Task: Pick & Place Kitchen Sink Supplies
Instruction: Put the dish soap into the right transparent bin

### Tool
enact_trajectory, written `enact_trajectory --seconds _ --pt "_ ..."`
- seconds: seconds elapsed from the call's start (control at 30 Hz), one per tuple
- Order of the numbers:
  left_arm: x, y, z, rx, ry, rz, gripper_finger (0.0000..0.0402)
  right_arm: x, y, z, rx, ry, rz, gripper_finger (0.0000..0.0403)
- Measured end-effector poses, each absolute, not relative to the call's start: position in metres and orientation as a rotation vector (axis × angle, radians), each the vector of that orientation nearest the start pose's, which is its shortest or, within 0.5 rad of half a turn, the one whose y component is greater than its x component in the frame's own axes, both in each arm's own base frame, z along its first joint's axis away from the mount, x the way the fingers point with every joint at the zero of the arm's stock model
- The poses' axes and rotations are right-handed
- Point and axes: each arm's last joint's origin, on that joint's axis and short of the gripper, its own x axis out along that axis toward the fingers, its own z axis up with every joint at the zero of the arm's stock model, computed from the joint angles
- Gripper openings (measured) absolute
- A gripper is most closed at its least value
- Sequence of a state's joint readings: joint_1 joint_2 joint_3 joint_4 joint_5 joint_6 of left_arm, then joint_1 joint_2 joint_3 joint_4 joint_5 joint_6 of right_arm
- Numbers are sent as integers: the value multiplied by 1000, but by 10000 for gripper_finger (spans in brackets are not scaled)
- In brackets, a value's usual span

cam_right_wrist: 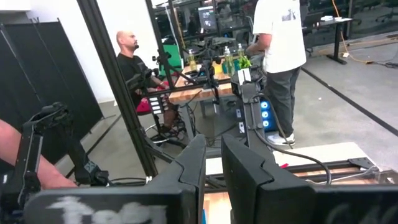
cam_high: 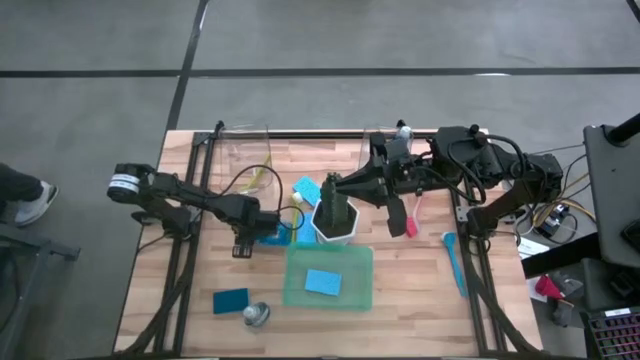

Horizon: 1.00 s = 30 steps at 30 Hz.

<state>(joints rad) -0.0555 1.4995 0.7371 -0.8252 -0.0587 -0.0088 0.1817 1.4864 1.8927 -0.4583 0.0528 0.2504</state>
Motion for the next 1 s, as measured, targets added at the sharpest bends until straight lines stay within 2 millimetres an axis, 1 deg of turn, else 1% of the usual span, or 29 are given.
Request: enact_trajectory --seconds 0.3,0.43,0.57,0.8,0.9,1.0 --pt "217 -11 150 26 1590 1 127 291 50 513 244 67 115 50" --pt "211 -12 155 14 1665 -19 127 291 50 514 244 67 115 50" --pt "204 -13 163 -32 1700 -62 127 291 50 513 244 69 115 50" --pt "192 -16 191 -122 1738 -144 127 291 50 513 215 67 116 50" --pt "189 -19 206 -238 1727 -243 127 291 50 513 192 65 116 50" --pt "186 -22 223 -361 1709 -305 127 291 50 513 172 64 115 50"
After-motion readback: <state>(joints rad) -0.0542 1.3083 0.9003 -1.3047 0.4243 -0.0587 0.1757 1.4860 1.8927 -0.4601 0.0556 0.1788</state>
